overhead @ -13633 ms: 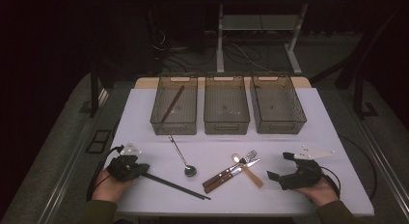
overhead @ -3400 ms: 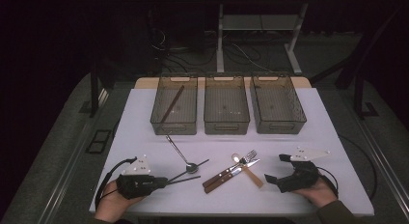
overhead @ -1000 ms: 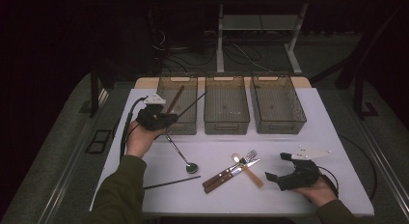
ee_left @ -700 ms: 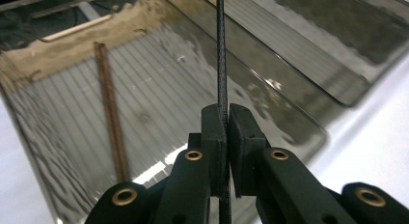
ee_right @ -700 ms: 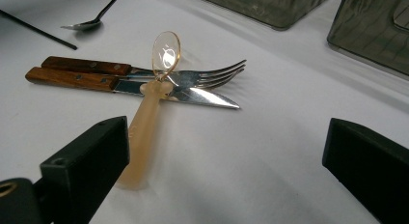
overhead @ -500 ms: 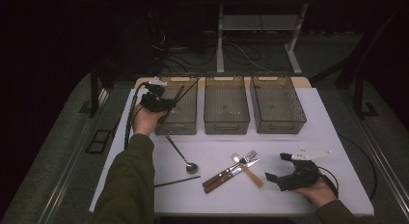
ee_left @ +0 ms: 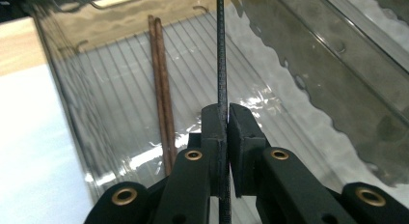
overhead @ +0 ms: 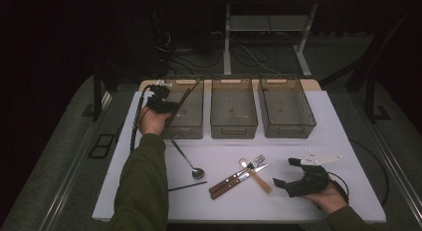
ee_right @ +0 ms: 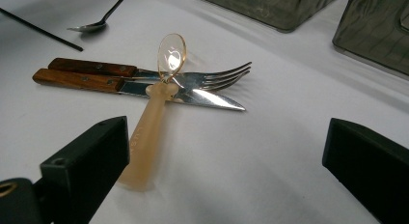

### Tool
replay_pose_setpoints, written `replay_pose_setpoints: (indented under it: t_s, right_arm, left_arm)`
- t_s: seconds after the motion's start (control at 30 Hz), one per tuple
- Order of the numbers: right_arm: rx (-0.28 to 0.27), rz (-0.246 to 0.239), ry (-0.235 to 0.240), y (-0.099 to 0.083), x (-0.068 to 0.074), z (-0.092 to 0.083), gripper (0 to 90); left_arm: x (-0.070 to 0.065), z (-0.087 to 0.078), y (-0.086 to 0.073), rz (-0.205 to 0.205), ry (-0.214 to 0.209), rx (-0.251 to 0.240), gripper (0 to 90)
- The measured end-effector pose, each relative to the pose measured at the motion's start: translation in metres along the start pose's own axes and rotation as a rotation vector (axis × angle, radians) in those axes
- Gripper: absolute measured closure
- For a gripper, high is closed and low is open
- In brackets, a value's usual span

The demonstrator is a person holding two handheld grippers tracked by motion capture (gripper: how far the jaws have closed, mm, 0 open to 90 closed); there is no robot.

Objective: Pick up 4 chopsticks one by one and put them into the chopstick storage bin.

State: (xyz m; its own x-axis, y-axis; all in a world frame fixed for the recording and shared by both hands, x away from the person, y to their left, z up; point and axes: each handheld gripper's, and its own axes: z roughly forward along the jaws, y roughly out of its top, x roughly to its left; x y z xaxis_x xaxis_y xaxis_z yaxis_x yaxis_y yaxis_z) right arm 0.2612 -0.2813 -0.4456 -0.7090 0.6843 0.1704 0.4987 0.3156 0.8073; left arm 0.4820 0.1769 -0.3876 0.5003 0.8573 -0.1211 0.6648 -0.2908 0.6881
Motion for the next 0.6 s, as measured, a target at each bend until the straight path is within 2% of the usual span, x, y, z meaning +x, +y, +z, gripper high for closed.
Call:
replay_pose_setpoints:
  t_s: [0.03,0.07,0.1,0.13,0.2,0.23,0.3,0.4,0.47,0.5,0.53,0.6]
  right_arm:
    - [-0.001,-0.001,0.000,0.000,0.000,0.000,2.3]
    - [-0.001,-0.002,0.000,0.000,0.000,0.000,2.3]
    - [-0.002,-0.004,0.001,0.000,0.000,-0.001,2.3]
    - [-0.002,-0.001,0.002,0.000,0.001,-0.001,2.3]
    - [-0.003,-0.001,0.003,0.000,0.001,-0.001,2.3]
    - [-0.002,0.000,0.002,0.000,0.001,-0.001,2.3]
    - [-0.002,-0.003,0.001,0.000,0.001,-0.001,2.3]
    - [-0.002,-0.004,0.002,0.000,0.001,-0.001,2.3]
    - [-0.001,-0.004,0.002,0.000,0.001,-0.001,2.3]
    - [-0.002,-0.004,0.001,0.000,0.001,-0.001,2.3]
    - [-0.004,-0.004,0.000,0.000,0.001,-0.002,2.3]
    - [-0.006,-0.005,-0.001,0.000,0.001,-0.002,2.3]
  left_arm:
    - [0.000,0.001,0.000,0.000,0.011,0.016,85.0]
    - [-0.002,0.001,0.000,0.018,0.040,0.006,82.7]
    - [-0.004,0.000,0.001,0.021,0.061,-0.007,70.9]
    - [-0.005,-0.001,0.002,0.034,0.065,-0.014,63.8]
    - [-0.007,-0.004,0.002,0.034,0.047,-0.039,58.0]
    - [-0.007,-0.005,0.003,0.047,0.049,-0.044,55.1]
    - [-0.009,-0.007,0.003,0.059,0.019,-0.060,50.1]
    - [-0.013,-0.014,0.003,0.103,0.003,-0.064,45.6]
    - [-0.016,-0.018,0.002,0.127,-0.023,-0.037,39.8]
    - [-0.018,-0.021,0.001,0.143,-0.027,-0.042,37.9]
    - [-0.020,-0.024,-0.001,0.148,-0.032,-0.054,37.4]
    - [-0.022,-0.028,-0.005,0.129,-0.078,-0.051,32.9]
